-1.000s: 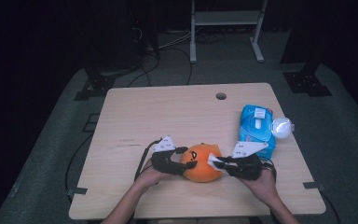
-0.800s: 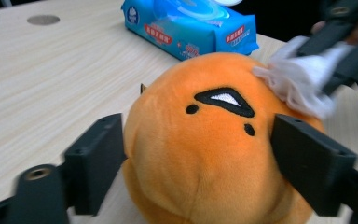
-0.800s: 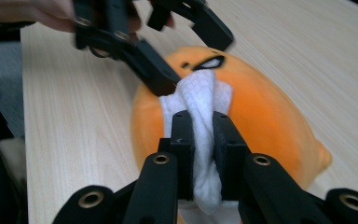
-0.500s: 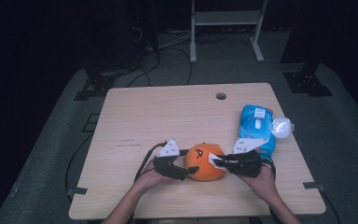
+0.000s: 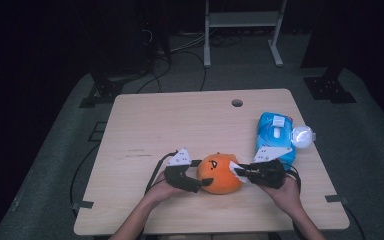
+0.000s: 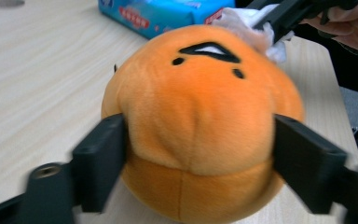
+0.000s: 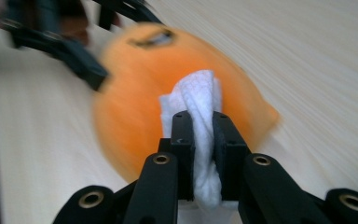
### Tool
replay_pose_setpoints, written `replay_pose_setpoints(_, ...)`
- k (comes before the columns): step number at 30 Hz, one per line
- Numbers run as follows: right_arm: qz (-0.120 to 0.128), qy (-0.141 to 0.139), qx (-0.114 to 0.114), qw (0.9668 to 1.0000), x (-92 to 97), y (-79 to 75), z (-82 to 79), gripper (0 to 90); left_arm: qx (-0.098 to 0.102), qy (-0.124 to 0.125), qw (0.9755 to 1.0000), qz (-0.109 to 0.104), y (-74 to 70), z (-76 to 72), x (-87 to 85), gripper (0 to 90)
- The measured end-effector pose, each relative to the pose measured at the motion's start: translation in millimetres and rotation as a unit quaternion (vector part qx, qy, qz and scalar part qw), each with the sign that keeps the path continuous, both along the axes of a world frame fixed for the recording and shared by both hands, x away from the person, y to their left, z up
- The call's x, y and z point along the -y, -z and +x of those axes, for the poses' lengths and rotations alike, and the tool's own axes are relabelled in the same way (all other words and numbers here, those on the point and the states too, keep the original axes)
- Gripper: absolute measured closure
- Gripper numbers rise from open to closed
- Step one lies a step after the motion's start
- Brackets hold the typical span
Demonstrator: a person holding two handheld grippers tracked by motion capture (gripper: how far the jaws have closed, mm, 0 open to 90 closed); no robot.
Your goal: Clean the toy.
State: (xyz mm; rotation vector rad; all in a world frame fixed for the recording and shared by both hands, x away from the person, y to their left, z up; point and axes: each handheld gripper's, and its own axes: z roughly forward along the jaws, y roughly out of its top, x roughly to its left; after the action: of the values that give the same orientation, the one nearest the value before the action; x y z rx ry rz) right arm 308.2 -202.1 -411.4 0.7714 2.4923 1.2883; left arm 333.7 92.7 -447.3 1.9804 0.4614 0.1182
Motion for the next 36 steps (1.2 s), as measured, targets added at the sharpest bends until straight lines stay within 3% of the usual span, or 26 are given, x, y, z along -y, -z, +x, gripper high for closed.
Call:
replay_pose_setpoints(1, 0.013, -0.025, 0.005, 0.9996, -10.8, -6.1, -6.4, 79.6, 0.011, 0.013, 0.9998, -0.005, -6.0, -2.0, 1.8, 31.7)
replay_pose_setpoints(2, 0.010, -0.034, 0.011, 0.9993, -16.2, -8.0, -9.1, 79.6, 0.011, 0.013, 0.9998, -0.005, -6.0, -2.0, 1.8, 33.0)
replay_pose_setpoints(3, 0.001, -0.045, 0.024, 0.9987, -23.9, -11.1, -13.9, 79.6, 0.038, 0.033, 0.9987, 0.005, -13.4, -6.1, 1.7, 34.7)
replay_pose_setpoints(6, 0.009, -0.045, 0.028, 0.9985, -23.8, -15.5, -13.5, 79.7, 0.041, 0.044, 0.9982, 0.007, -16.5, -5.8, -5.3, 36.3)
replay_pose_setpoints(9, 0.002, -0.026, 0.026, 0.9993, -17.6, -12.8, -7.5, 79.7, 0.034, 0.038, 0.9987, 0.003, -13.9, -3.4, -7.9, 34.4)
replay_pose_setpoints(11, 0.003, -0.001, -0.005, 1.0000, -6.1, -2.0, 4.0, 79.7, 0.015, 0.006, 0.9999, -0.002, -12.2, 1.1, -7.5, 17.0)
replay_pose_setpoints(12, 0.003, -0.001, -0.005, 1.0000, -6.1, -2.0, 4.0, 79.7, 0.015, 0.006, 0.9999, -0.002, -12.2, 1.1, -7.5, 13.7)
replay_pose_setpoints(13, 0.008, 0.001, -0.012, 0.9999, -3.9, 0.4, 5.0, 79.7, 0.001, -0.003, 1.0000, 0.000, -10.0, 2.5, -6.0, 11.9)
replay_pose_setpoints(14, 0.008, 0.001, -0.012, 0.9999, -3.9, 0.4, 5.0, 79.7, 0.001, -0.003, 1.0000, 0.000, -10.0, 2.5, -6.0, 12.5)
replay_pose_setpoints(15, 0.003, -0.001, -0.007, 1.0000, -6.7, -1.4, 3.0, 79.7, -0.008, 0.006, 1.0000, 0.002, -6.7, 1.6, -4.0, 17.3)
replay_pose_setpoints(19, 0.004, -0.034, 0.016, 0.9993, -22.7, -10.1, -9.2, 79.7, 0.048, 0.024, 0.9984, 0.020, -13.8, -8.7, 4.7, 28.8)
replay_pose_setpoints(21, 0.012, -0.053, 0.024, 0.9982, -31.8, -14.3, -15.5, 79.7, 0.084, 0.042, 0.9949, 0.036, -16.7, -15.7, 11.3, 31.0)
replay_pose_setpoints(22, 0.014, -0.061, 0.029, 0.9976, -36.1, -16.4, -17.9, 79.7, 0.084, 0.042, 0.9949, 0.036, -16.7, -15.7, 11.3, 31.5)
replay_pose_setpoints(23, 0.018, -0.069, 0.034, 0.9969, -39.7, -18.9, -19.8, 79.8, 0.108, 0.058, 0.9914, 0.045, -17.4, -22.4, 15.9, 32.2)
replay_pose_setpoints(24, 0.018, -0.069, 0.034, 0.9969, -39.7, -18.9, -19.8, 79.8, 0.108, 0.058, 0.9914, 0.045, -17.4, -22.4, 15.9, 32.5)
replay_pose_setpoints(25, 0.021, -0.065, 0.042, 0.9968, -39.7, -22.7, -19.3, 79.9, 0.123, 0.068, 0.9887, 0.053, -18.3, -25.5, 17.6, 32.6)
replay_pose_setpoints(26, 0.021, -0.065, 0.042, 0.9968, -39.7, -22.7, -19.3, 79.9, 0.123, 0.068, 0.9887, 0.053, -18.3, -25.5, 17.6, 32.6)
replay_pose_setpoints(28, 0.010, -0.031, 0.047, 0.9983, -28.7, -23.0, -10.3, 79.9, 0.124, 0.072, 0.9883, 0.052, -18.1, -25.9, 17.8, 31.6)
replay_pose_setpoints(29, 0.002, -0.021, 0.044, 0.9988, -24.1, -20.0, -6.3, 79.9, 0.111, 0.066, 0.9906, 0.045, -17.5, -23.5, 17.0, 28.7)
replay_pose_setpoints(30, 0.002, -0.021, 0.044, 0.9988, -24.1, -20.0, -6.3, 79.9, 0.111, 0.066, 0.9906, 0.045, -17.5, -23.5, 17.0, 24.6)
replay_pose_setpoints(31, 0.014, -0.010, 0.015, 0.9997, -14.8, -12.3, 0.5, 79.9, 0.079, 0.051, 0.9951, 0.030, -17.8, -18.6, 15.7, 19.2)
replay_pose_setpoints(32, 0.015, -0.007, 0.008, 0.9998, -12.9, -10.2, 1.6, 80.0, 0.079, 0.051, 0.9951, 0.030, -17.8, -18.6, 15.7, 17.3)
replay_pose_setpoints(33, 0.014, -0.007, 0.008, 0.9998, -11.5, -8.5, 1.2, 80.0, 0.025, 0.025, 0.9994, 0.000, -20.0, -12.5, 13.2, 14.6)
replay_pose_setpoints(34, 0.014, -0.007, 0.008, 0.9998, -11.5, -8.5, 1.2, 80.0, 0.025, 0.025, 0.9994, 0.000, -20.0, -12.5, 13.2, 13.7)
replay_pose_setpoints(35, 0.013, -0.007, 0.010, 0.9998, -11.4, -8.7, -0.2, 80.0, -0.002, 0.013, 0.9999, -0.003, -20.8, -9.5, 12.8, 13.7)
replay_pose_setpoints(36, 0.011, -0.008, 0.014, 0.9998, -12.4, -9.3, -2.2, 80.0, -0.011, 0.009, 0.9999, -0.001, -20.2, -9.1, 13.8, 13.7)
